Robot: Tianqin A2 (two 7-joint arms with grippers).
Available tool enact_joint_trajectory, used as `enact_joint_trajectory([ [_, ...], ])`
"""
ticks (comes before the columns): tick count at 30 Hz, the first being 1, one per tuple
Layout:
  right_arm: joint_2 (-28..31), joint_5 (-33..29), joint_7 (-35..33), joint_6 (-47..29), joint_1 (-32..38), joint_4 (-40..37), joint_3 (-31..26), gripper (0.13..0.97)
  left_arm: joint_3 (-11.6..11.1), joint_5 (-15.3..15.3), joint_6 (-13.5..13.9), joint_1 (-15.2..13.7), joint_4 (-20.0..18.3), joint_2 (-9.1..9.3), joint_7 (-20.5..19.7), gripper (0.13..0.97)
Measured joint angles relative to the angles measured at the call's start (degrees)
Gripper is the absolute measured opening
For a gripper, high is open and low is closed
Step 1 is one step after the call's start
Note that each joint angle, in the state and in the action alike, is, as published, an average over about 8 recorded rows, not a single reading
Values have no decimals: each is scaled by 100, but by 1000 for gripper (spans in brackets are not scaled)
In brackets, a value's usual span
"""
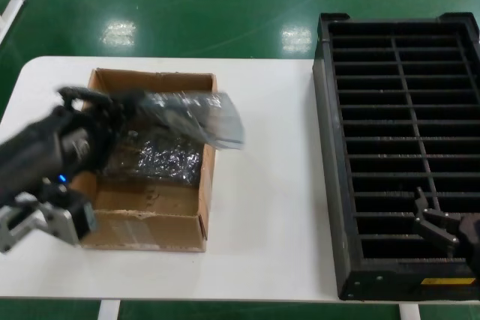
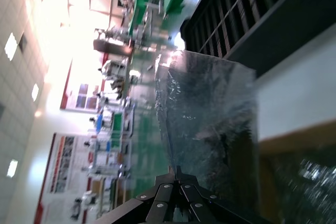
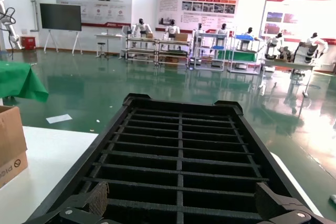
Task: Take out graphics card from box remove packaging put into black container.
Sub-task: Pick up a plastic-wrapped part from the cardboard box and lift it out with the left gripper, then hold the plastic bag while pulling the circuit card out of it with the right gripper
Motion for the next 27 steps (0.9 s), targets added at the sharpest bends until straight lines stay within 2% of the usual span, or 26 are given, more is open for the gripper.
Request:
enact_joint_trajectory([
  [4,0,0,0,0,0,0,0,966,124,-185,0,220,-137,104,219,138],
  [10,0,0,0,0,0,0,0,966,285,-275,-8,275,-138,266,369,138],
  [16,-77,31,-66,-125,65,-11,36,966,296,-277,-11,275,-135,278,375,138],
  [22,-505,233,-564,-804,460,-26,116,966,296,-277,-11,275,-135,278,375,138],
  [27,-738,331,-880,-1283,879,-28,-54,954,296,-277,-11,275,-135,278,375,138],
])
